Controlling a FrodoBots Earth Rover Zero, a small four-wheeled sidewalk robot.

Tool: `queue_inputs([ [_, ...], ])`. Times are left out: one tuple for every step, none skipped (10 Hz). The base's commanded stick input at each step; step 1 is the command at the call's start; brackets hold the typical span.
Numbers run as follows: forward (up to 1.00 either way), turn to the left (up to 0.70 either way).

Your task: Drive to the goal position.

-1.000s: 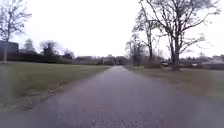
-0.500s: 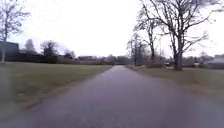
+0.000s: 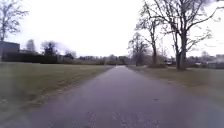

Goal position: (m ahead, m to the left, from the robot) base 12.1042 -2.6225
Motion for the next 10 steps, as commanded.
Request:
queue_inputs([
  [1.0,0.0],
  [1.0,0.0],
  [1.0,0.0],
  [1.0,0.0],
  [1.0,0.0],
  [1.0,0.0],
  [1.0,0.0],
  [1.0,0.0],
  [1.0,0.0],
  [1.0,0.0],
])
